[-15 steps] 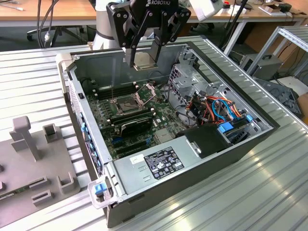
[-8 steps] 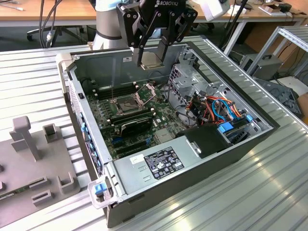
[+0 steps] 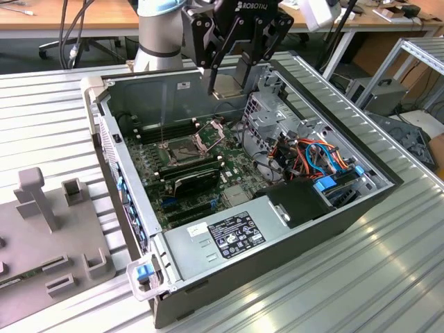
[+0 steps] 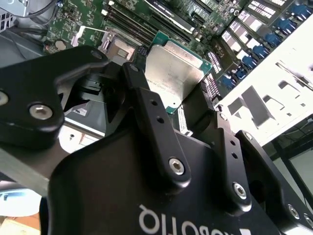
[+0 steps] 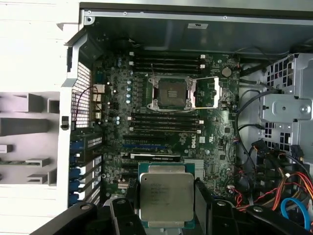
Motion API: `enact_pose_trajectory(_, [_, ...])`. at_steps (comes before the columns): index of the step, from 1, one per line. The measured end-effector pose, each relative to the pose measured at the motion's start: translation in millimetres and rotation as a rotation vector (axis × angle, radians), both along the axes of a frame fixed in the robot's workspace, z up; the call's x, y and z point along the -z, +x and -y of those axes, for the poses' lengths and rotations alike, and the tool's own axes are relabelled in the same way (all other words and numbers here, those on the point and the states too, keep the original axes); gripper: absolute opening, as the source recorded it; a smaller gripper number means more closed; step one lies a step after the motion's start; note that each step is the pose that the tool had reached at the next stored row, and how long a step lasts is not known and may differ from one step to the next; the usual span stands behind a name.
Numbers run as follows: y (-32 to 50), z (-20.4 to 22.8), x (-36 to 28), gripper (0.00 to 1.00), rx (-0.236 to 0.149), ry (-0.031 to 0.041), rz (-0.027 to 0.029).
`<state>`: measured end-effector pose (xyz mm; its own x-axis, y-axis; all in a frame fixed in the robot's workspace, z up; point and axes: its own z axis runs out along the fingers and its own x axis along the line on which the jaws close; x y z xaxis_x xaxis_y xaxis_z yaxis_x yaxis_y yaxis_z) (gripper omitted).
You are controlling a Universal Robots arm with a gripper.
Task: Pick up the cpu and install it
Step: 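Pick up the cpu and move it towards the insertion slot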
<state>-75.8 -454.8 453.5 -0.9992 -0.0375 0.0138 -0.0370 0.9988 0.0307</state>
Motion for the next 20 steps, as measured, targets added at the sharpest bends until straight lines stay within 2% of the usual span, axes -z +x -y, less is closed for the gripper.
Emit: enact_pose_trajectory(20, [33.9,0.0,2.0,0.55,0.0,-0.0001,-0.0034])
